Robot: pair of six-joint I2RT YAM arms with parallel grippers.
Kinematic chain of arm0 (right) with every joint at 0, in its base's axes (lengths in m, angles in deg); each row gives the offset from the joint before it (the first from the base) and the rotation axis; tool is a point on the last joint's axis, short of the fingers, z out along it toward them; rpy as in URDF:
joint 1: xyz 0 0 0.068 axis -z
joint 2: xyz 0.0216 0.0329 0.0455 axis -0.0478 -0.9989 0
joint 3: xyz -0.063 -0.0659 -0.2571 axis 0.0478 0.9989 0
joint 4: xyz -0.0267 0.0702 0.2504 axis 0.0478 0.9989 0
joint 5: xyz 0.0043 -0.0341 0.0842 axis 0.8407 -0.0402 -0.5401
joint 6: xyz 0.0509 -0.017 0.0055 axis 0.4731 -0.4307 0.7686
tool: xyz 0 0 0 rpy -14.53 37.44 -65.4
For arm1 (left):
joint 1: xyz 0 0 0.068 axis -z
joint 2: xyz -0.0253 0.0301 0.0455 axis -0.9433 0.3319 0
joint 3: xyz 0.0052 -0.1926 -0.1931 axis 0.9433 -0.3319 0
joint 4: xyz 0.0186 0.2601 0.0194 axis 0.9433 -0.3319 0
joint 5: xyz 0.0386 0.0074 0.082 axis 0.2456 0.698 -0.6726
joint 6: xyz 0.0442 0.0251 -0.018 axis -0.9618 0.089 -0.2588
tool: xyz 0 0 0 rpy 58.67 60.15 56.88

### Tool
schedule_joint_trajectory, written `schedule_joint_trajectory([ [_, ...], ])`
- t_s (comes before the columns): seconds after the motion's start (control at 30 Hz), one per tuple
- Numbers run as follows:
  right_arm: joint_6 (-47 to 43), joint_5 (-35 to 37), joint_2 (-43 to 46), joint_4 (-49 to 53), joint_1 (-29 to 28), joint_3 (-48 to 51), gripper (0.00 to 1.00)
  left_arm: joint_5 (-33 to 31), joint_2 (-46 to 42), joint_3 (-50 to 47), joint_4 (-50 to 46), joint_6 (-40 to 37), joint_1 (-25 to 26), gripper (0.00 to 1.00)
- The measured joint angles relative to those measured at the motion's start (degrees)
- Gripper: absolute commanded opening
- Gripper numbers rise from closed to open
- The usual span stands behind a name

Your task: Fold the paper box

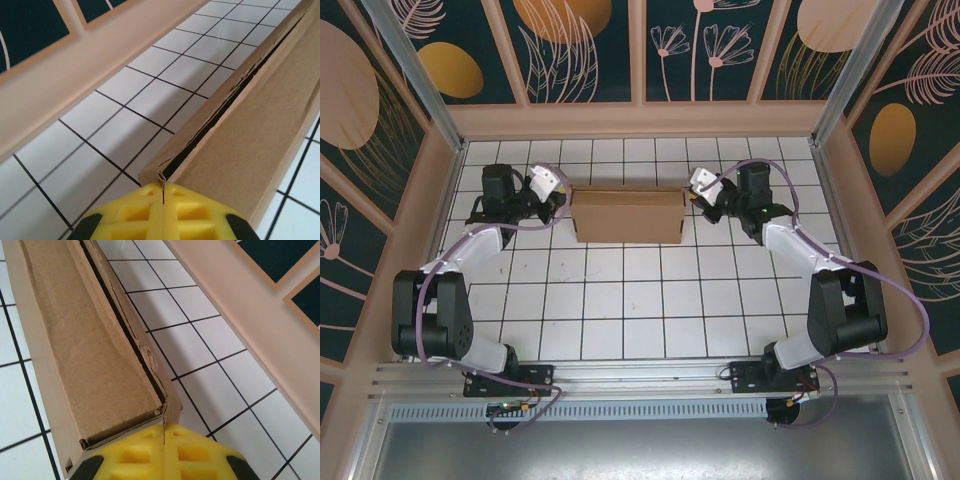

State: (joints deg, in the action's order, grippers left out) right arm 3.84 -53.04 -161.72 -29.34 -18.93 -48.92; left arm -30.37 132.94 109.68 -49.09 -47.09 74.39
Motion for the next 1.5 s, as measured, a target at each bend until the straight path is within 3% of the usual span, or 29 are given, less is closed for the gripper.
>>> schedule_joint_trajectory([
  [0.17, 6.4, 6.8, 0.0, -0.4, -3.3, 0.0, 0.0, -2.1, 2.2, 5.9, -4.4, 7.7, 0.7, 0.0],
  [0.57, 28.8, 18.5, 1.5, 4.6, -6.8, -2.8, 0.0, -5.7, -2.1, 5.0, -7.4, 25.8, 2.9, 0.0],
  [0.83, 43.6, 19.9, 1.5, 12.6, -7.7, -9.1, 0.0, -11.5, -6.7, 4.0, -10.8, 37.0, 4.7, 0.0],
  [1.03, 51.3, 19.2, -0.8, 19.7, -7.9, -15.0, 0.0, -13.2, -1.4, 9.1, -18.1, 44.9, 4.8, 0.0],
  [1.5, 58.6, 18.2, -4.4, 22.7, -7.0, -17.0, 0.0, -13.1, 1.9, 12.2, -18.9, 52.3, 5.0, 0.0],
])
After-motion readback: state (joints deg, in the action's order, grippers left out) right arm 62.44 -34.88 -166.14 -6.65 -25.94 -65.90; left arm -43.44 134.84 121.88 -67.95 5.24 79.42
